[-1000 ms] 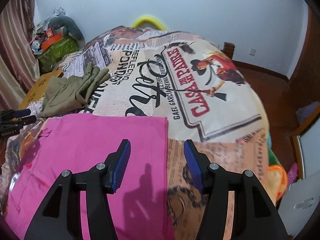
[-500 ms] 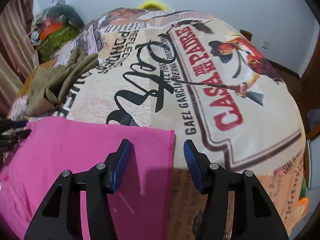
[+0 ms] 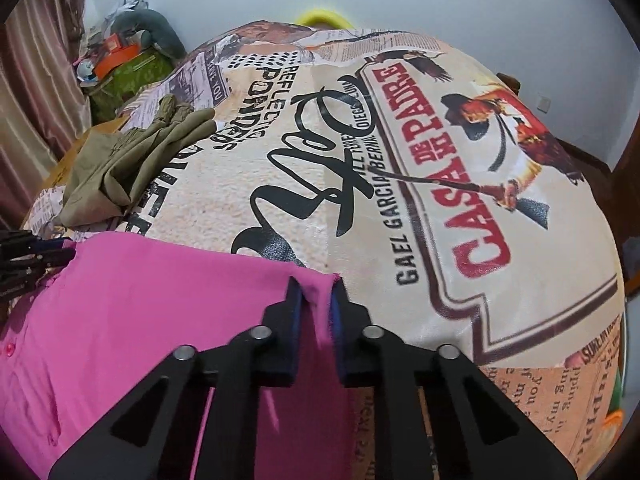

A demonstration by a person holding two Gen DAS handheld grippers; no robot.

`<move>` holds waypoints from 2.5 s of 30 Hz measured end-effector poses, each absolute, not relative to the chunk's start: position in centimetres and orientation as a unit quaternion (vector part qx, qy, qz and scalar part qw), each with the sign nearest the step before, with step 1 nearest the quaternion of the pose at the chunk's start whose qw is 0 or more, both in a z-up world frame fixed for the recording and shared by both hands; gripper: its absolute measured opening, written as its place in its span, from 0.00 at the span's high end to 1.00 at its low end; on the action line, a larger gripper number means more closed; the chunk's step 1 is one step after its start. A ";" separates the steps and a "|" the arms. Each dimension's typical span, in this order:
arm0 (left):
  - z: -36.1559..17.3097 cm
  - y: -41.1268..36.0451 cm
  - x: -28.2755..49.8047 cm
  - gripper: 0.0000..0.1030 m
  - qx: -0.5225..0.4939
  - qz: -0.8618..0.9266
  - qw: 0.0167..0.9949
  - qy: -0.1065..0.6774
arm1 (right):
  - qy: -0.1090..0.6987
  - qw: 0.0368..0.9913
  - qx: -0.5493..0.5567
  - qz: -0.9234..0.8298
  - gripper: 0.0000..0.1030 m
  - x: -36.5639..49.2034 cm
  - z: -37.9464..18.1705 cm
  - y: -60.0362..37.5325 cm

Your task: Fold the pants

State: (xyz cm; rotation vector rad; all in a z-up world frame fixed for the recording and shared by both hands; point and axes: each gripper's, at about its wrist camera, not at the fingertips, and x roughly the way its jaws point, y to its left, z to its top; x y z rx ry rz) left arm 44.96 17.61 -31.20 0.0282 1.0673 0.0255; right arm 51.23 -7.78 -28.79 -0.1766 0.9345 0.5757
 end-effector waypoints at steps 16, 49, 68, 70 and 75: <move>-20.3 17.3 45.7 0.92 0.036 0.054 0.907 0.417 | 0.346 0.906 -0.066 0.236 0.95 50.3 -19.4 -8.9; -17.0 12.5 23.4 0.93 0.067 0.006 0.914 0.399 | 0.359 0.892 -0.078 0.263 0.95 27.6 -17.1 -14.8; -25.3 12.2 16.1 0.93 0.044 0.005 0.876 0.481 | 0.428 0.869 -0.059 0.240 0.90 21.2 -23.4 -16.4; -24.9 12.3 15.6 0.93 0.041 0.008 0.877 0.479 | 0.437 0.867 -0.062 0.232 0.87 20.9 -23.7 -16.8; -23.2 12.5 15.1 0.90 0.038 0.017 0.885 0.463 | 0.444 0.868 -0.033 0.220 0.62 19.8 -23.4 -18.4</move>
